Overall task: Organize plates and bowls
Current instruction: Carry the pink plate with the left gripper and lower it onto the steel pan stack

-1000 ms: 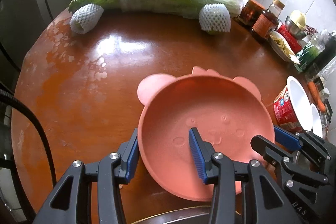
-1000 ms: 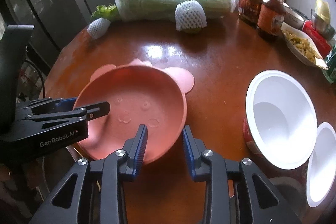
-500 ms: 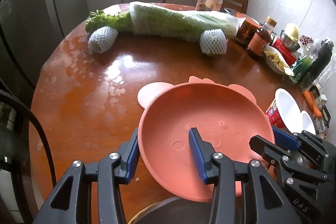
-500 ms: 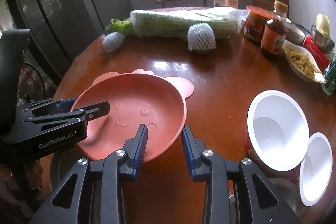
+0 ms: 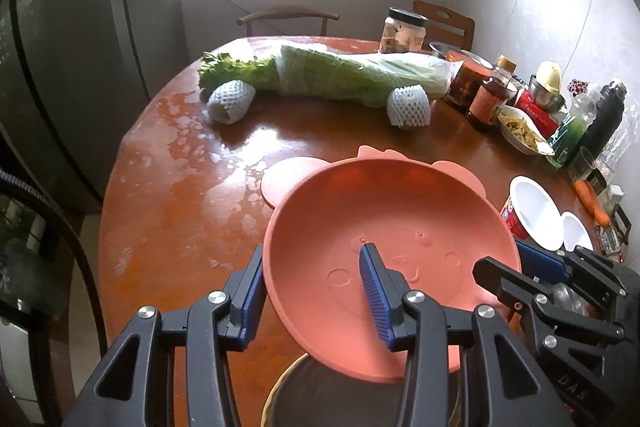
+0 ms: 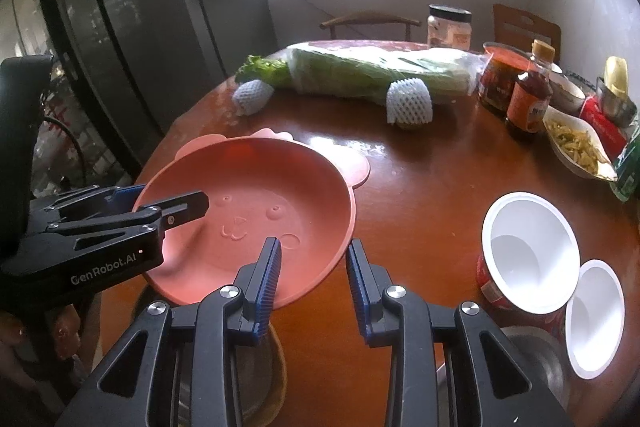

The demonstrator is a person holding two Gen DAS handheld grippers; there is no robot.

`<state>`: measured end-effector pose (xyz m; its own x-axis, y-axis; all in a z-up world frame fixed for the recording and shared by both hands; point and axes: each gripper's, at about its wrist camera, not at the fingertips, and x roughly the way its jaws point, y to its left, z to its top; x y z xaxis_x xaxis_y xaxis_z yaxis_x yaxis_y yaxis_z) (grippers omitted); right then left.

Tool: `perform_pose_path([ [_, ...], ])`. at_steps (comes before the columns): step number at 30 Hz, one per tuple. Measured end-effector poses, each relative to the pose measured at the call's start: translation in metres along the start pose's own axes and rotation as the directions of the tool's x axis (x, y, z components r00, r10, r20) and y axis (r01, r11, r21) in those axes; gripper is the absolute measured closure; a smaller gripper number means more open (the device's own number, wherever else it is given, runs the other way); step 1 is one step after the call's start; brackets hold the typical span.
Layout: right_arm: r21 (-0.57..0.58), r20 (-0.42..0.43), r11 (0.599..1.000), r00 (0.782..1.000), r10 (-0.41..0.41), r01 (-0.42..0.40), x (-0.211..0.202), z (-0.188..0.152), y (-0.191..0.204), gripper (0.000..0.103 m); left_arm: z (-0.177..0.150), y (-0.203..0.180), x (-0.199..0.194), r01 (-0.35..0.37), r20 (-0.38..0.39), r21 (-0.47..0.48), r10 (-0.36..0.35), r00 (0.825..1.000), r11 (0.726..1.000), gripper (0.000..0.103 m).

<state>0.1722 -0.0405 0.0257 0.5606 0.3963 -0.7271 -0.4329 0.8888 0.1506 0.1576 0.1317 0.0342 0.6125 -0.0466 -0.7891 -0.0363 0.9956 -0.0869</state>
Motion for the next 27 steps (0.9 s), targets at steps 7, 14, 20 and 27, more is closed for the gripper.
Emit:
perform_pose_path([
  [7, -0.014, 0.052, 1.0, 0.999, 0.01, -0.009, -0.02, -0.005, 0.012, 0.069, -0.011, 0.002, -0.028, -0.007, 0.056, 0.005, 0.007, 0.998, 1.0, 0.058],
  [14, -0.027, 0.081, 1.0, 0.997, 0.007, -0.005, -0.033, -0.016, 0.02, 0.069, -0.024, -0.002, -0.047, -0.018, 0.088, 0.014, 0.017, 0.996, 1.0, 0.057],
  [20, -0.036, 0.099, 0.999, 0.995, 0.011, -0.007, -0.045, -0.022, 0.023, 0.069, -0.03, -0.005, -0.059, -0.03, 0.109, 0.017, 0.028, 0.994, 0.999, 0.057],
  [27, -0.041, 0.117, 0.999, 0.993, 0.017, -0.012, -0.053, -0.029, 0.026, 0.069, -0.037, -0.008, -0.065, -0.037, 0.117, 0.019, 0.034, 0.993, 0.999, 0.057],
])
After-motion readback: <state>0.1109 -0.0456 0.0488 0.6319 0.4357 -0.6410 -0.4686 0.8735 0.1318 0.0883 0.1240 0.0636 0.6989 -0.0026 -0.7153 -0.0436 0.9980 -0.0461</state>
